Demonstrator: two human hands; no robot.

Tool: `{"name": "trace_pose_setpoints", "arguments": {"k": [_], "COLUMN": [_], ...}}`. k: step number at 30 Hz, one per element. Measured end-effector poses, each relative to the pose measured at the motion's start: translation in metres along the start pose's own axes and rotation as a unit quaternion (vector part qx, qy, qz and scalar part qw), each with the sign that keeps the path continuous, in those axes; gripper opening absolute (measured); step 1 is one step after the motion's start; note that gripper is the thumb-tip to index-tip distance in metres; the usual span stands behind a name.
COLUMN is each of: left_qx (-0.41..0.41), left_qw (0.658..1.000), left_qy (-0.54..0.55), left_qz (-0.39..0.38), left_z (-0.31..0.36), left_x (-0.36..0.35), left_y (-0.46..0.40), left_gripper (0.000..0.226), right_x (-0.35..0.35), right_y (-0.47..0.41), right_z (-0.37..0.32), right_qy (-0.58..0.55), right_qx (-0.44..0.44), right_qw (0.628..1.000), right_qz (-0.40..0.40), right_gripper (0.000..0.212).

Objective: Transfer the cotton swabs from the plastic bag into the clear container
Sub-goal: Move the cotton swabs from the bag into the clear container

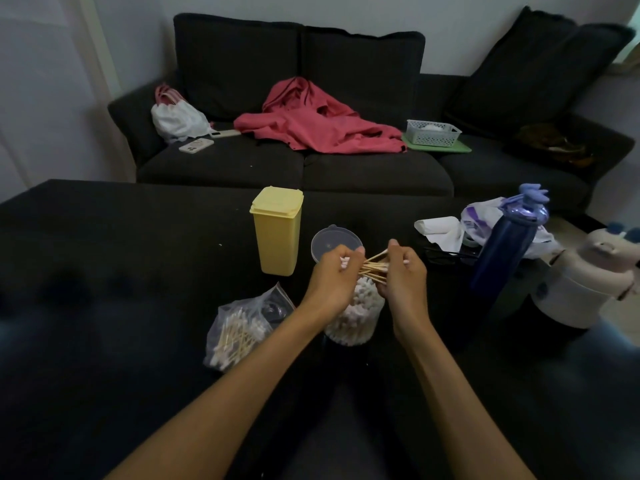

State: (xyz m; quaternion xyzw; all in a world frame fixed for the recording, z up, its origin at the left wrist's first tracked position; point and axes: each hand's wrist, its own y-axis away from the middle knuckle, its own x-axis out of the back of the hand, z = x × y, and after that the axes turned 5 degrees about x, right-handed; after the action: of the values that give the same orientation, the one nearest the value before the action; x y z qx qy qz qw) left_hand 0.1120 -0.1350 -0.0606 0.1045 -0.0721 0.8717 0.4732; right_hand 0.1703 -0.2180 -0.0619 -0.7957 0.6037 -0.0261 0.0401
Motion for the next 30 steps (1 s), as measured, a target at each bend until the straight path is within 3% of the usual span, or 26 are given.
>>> {"name": "trace_pose_setpoints", "arguments": {"k": [3,8,11,14,16,19,23,26,30], "left_qx": [-0.042,-0.115,-0.094,-0.01,0.07,0.178,0.202,0.168,0.036], "left_qw": [0.996,0.981,0.983,0.99,0.995,0.977,0.96,0.973,0.994], "left_qy": [-0.072,-0.146,-0.134,-0.099,-0.041,0.095,0.114,0.072,-0.073], "left_qz": [0.043,0.054,0.085,0.099,0.06,-0.061,-0.156,-0.143,-0.068], "left_z": [-0.003,-0.002,-0.001,0.0,0.003,0.01,0.019,0.025,0.022], "left_x": [0.002,0.002,-0.006,-0.008,-0.003,0.008,0.007,-0.002,-0.008], "left_y": [0.004,0.007,0.006,0.001,-0.004,-0.007,-0.004,-0.002,-0.003], "left_gripper": [0.028,0.021,0.027,0.046,0.051,0.043,0.032,0.038,0.036], "right_x": [0.002,-0.006,-0.008,-0.006,-0.004,0.0,0.003,0.004,0.008], "right_y": [-0.001,0.006,0.011,0.014,0.018,0.019,0.013,0.01,0.002], "right_z": [0.002,0.0,0.003,0.0,-0.004,-0.008,-0.007,-0.007,-0.006], "right_qy": [-0.019,0.027,0.082,0.087,0.074,0.08,0.132,0.117,0.033], "right_qx": [-0.043,-0.019,0.039,0.101,0.183,0.281,0.33,0.278,0.034], "right_qw": [0.999,0.999,0.996,0.991,0.978,0.953,0.935,0.951,0.996], "right_qz": [0.001,-0.034,-0.022,-0.031,-0.06,-0.078,-0.013,0.065,0.077], "right_gripper": [0.017,0.041,0.038,0.029,0.023,0.02,0.026,0.027,0.014]}}
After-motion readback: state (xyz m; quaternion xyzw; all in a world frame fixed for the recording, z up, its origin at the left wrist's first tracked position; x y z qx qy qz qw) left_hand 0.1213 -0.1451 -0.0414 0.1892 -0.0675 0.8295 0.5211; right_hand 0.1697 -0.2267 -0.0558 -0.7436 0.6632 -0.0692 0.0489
